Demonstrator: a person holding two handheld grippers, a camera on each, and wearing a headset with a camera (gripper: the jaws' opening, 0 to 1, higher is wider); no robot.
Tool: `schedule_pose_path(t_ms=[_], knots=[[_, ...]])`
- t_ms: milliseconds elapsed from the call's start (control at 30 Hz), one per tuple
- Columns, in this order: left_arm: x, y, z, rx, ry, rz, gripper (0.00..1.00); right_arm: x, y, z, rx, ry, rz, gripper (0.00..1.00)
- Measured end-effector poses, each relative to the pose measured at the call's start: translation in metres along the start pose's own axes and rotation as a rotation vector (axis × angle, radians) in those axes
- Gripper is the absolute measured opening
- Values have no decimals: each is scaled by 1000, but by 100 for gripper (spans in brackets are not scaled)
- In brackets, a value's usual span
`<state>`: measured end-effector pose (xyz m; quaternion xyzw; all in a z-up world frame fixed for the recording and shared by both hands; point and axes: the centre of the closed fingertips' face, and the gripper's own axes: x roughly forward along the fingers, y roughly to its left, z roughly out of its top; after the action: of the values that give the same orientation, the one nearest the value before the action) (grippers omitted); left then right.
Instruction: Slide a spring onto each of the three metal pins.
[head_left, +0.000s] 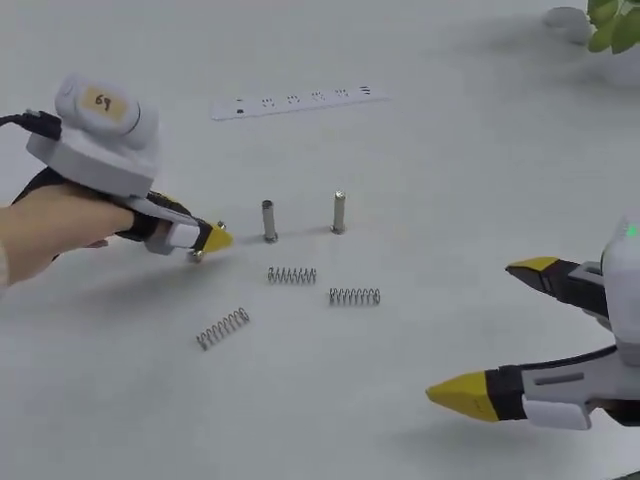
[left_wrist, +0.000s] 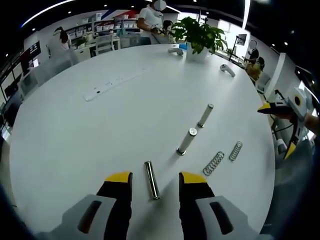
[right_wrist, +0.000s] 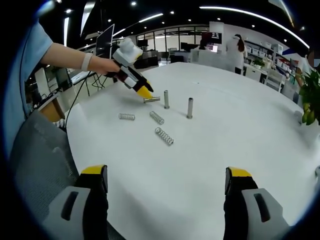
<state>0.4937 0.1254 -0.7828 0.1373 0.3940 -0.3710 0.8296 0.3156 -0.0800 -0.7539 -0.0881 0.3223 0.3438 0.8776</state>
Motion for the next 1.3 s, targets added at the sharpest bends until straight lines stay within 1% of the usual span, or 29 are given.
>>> schedule_pose_path(t_ms=[100,300,400,467,900,967,1000,1067,1200,1300], knots=[[4,0,0,-1,12,3,30,-2,-1,-3,5,4,-3,97],[7,1,2,-2,19,10,25,-5,-3,-6,13,8,-8,96],[10,2,3,-1,26,14,20,-6,-3,-7,17,7,-12,96],[12,3,3,-7,29,18,19,-7,-4,-7,19,6,-14,96],[18,8,1,-25,56,34,7,-10,-5,-12,32,9,-21,96],[19,8,1,-28,57,35,7,-10,-5,-12,32,8,-21,96],[19,7,1,-35,58,28,6,-10,-5,-12,33,9,-21,96],[20,8,0,-22,65,36,5,-10,-4,-13,33,10,-20,96],[23,8,0,-27,70,33,3,-10,-4,-14,35,10,-19,96],[25,8,-2,-24,83,35,3,-10,-3,-14,36,11,-17,96]])
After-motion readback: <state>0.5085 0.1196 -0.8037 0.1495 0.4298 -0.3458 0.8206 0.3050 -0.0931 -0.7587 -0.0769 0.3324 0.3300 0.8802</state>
